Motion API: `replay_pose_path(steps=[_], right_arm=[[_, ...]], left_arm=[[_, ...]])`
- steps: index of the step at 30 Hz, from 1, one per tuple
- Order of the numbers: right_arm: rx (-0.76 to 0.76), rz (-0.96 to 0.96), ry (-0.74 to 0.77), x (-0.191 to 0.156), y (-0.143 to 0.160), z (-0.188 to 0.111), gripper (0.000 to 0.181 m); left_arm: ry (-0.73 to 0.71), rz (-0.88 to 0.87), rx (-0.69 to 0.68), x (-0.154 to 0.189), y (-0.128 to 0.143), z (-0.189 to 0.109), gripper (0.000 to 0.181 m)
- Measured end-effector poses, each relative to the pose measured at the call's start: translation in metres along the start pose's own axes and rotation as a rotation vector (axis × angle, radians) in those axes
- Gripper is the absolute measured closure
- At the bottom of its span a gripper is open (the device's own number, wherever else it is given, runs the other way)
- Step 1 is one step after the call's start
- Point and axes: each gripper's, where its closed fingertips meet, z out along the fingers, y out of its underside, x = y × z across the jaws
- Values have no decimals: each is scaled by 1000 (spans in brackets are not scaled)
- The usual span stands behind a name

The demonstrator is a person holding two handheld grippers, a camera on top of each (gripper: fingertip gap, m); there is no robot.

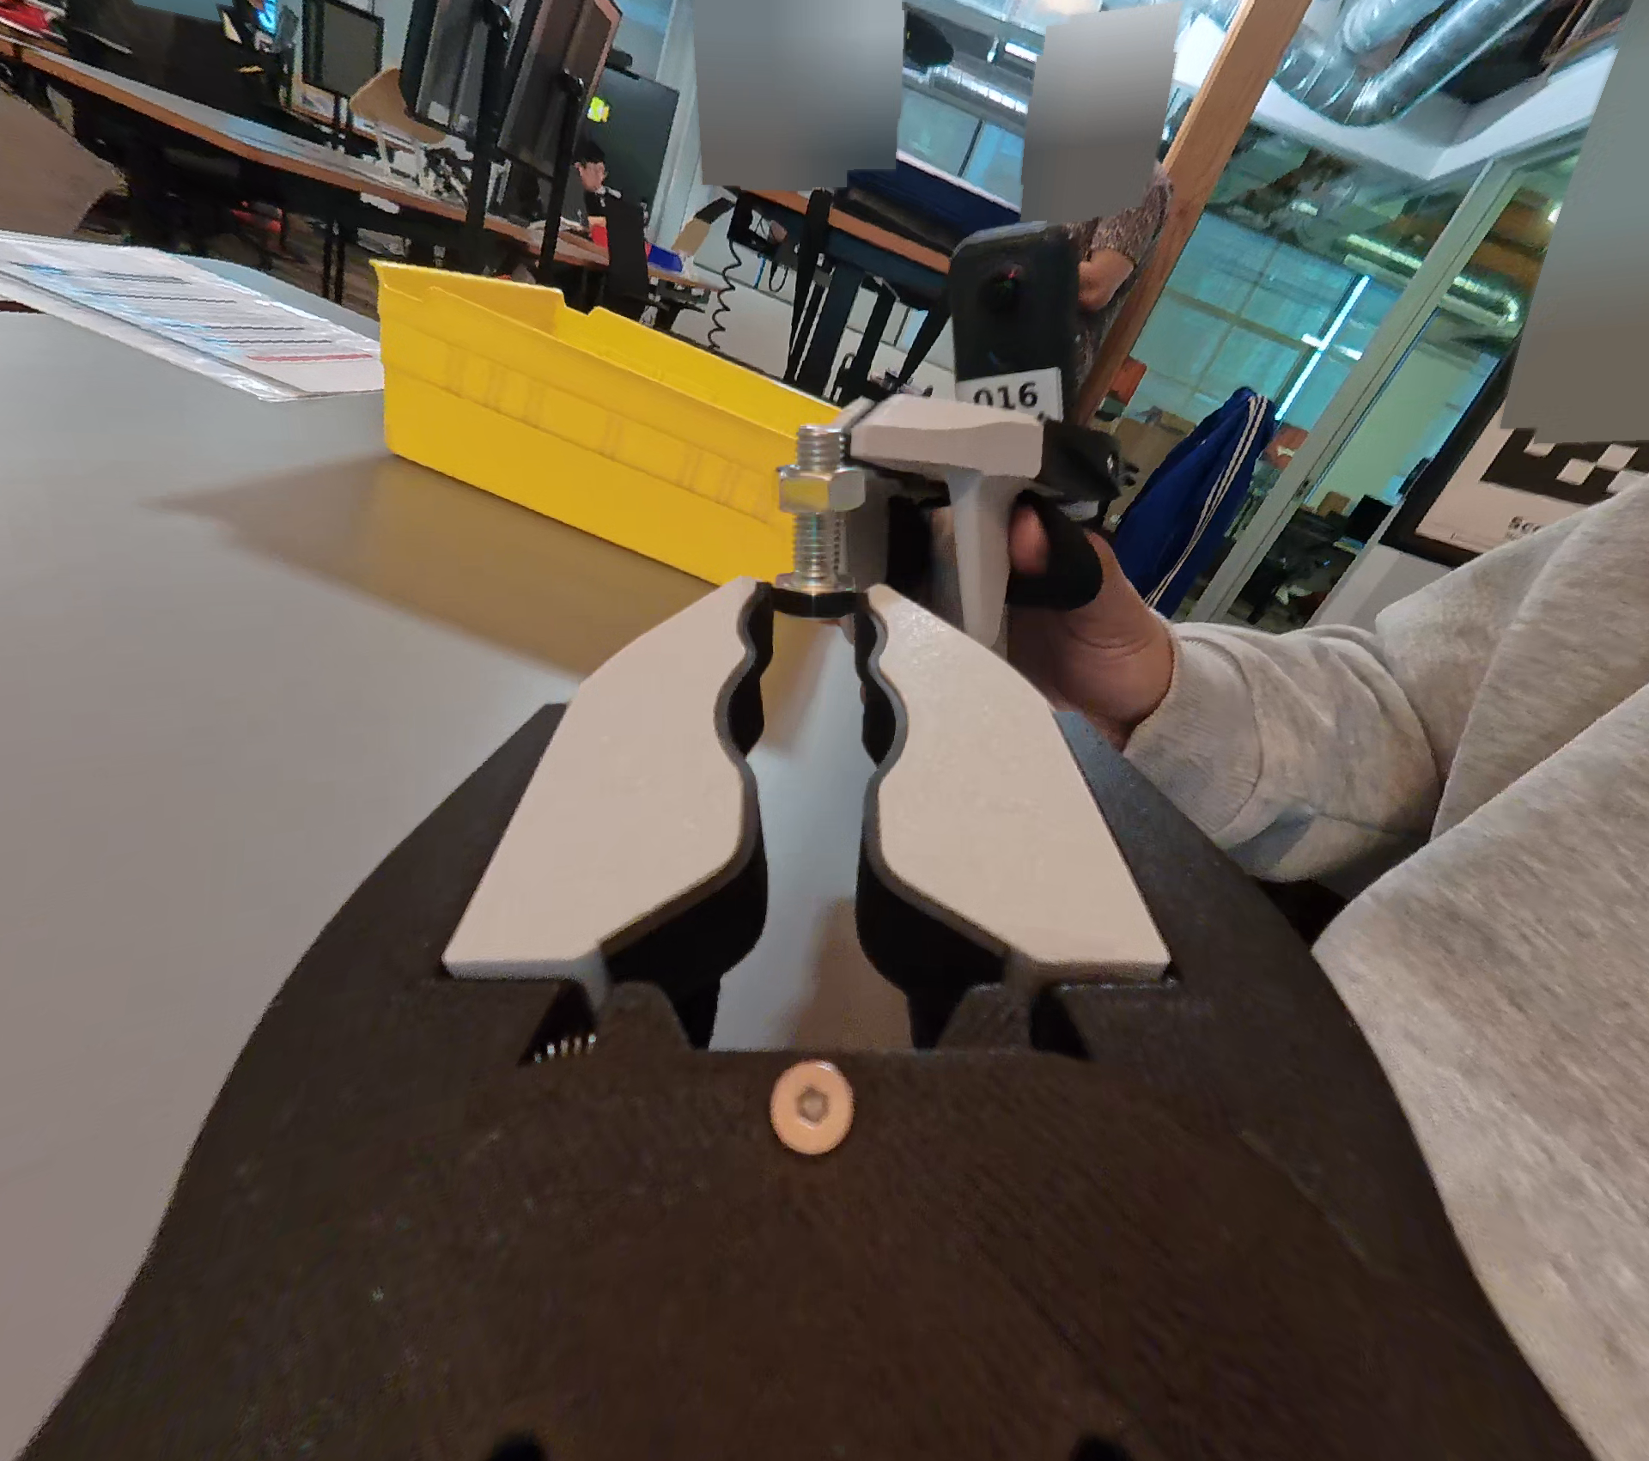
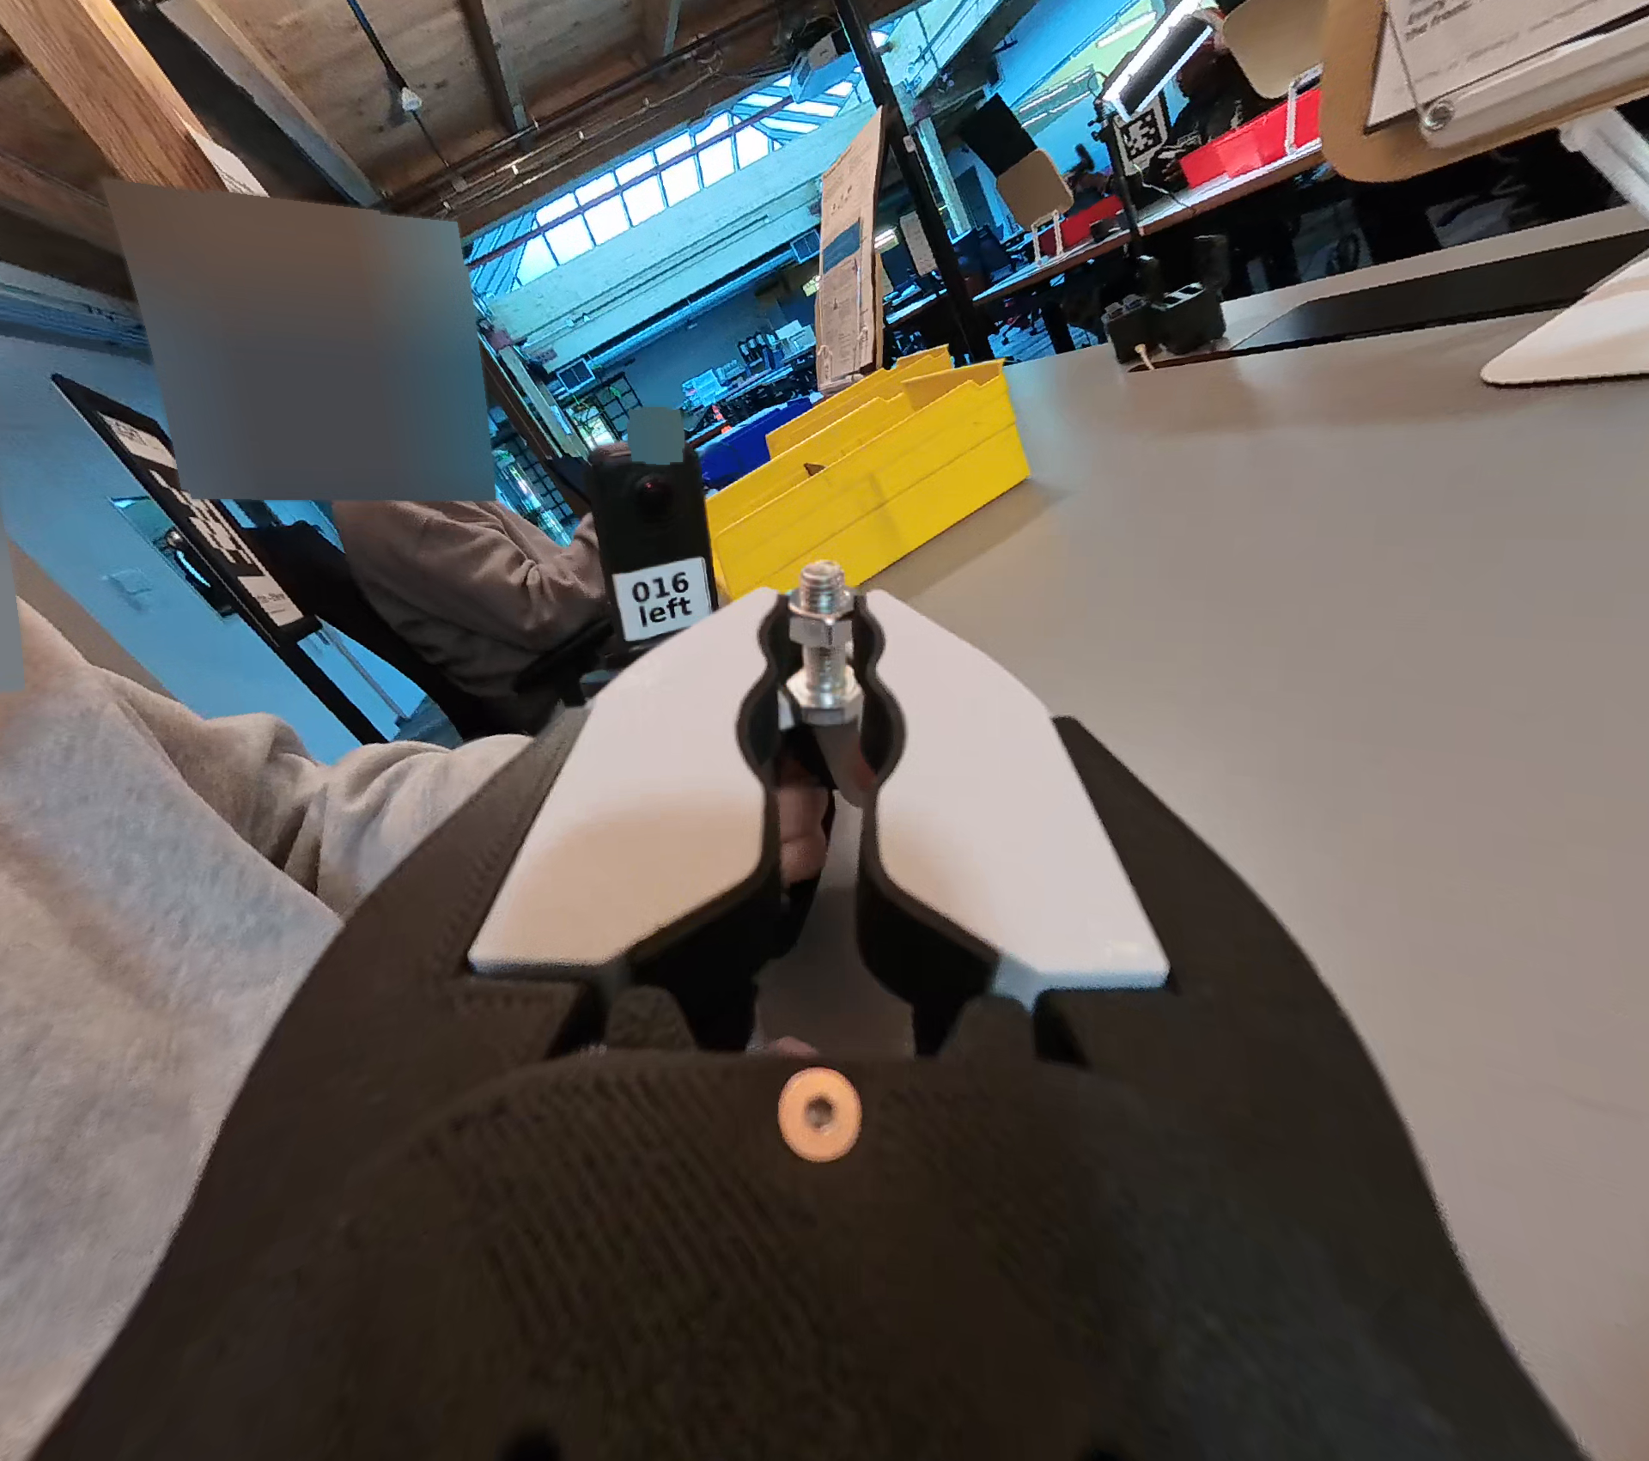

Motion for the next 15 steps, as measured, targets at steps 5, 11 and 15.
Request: replay_pose_path(steps=[5, 11, 15], right_arm=[[-2, -88, 26, -1, -2, -1, 181], [20, -120, 52, 2, -5, -1, 163], [-5, -109, 43, -2, 0, 3, 157]], left_arm=[[-12, 8, 34, 0, -6, -2, 164], [-28, 11, 54, -3, -9, -3, 163], [-18, 18, 51, 0, -7, -1, 163]])
